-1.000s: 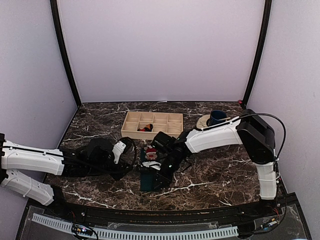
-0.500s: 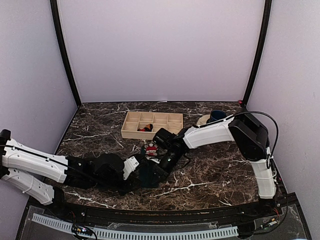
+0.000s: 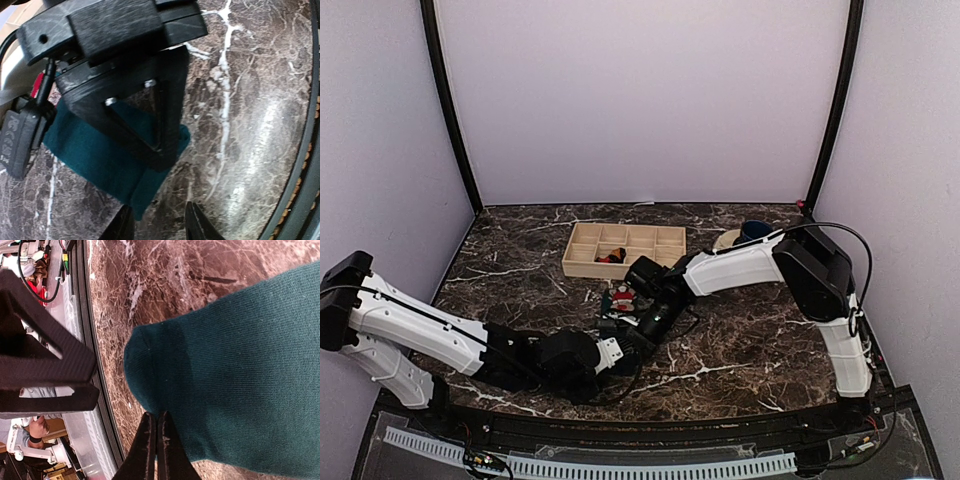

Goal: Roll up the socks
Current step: Roll the sock at the center of the board.

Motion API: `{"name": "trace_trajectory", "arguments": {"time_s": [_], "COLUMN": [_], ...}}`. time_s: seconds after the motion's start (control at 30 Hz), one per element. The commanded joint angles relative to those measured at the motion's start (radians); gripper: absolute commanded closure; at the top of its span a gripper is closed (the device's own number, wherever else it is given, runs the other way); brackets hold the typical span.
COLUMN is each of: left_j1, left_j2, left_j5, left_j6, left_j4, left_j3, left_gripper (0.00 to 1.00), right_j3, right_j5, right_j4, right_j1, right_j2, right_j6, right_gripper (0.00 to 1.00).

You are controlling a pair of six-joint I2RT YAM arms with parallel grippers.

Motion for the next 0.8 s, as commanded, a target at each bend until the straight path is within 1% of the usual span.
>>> {"name": "trace_trajectory", "arguments": {"time_s": [0.0, 0.13, 0.2, 0.37, 0.57, 0.77], "left_j1": [-0.002, 0.0, 0.004, 0.031, 0.09, 0.122], "left_j2": [0.003, 0.019, 0.034, 0.055, 0.006, -0.019], "left_j5": [-0.065, -0.084, -0.077, -0.039, 0.014, 0.147], "left_j6": [0.002, 0.013, 0.015, 0.001, -0.008, 0.03], "left_j4": [-0.016, 0.001, 0.001, 0.001, 0.039, 0.066], "left_j3": [0.005, 0.008, 0.012, 0.015, -0.02, -0.042], "left_gripper": [0.6, 0.53, 0.51, 0.51, 0.51, 0.54], "right_j3": [0.032, 0.037, 0.041, 0.057, 0.06, 0.065], "right_j5": [-0.014, -0.014, -0.014, -0.012, -0.015, -0.014], "right_j4": [-0.03, -0.038, -0.045, -0.067, -0.074, -0.079], "right_j1": [-0.007, -0.007, -0.007, -0.007, -0.006, -0.006], "right_j2": [0.012, 0.012, 0.013, 0.018, 0.022, 0.027], "right_j6": [-0.013, -0.02, -0.023, -0.035, -0.043, -0.048], "right_gripper": [1.0, 1.0, 1.0, 1.0, 1.0, 1.0]}}
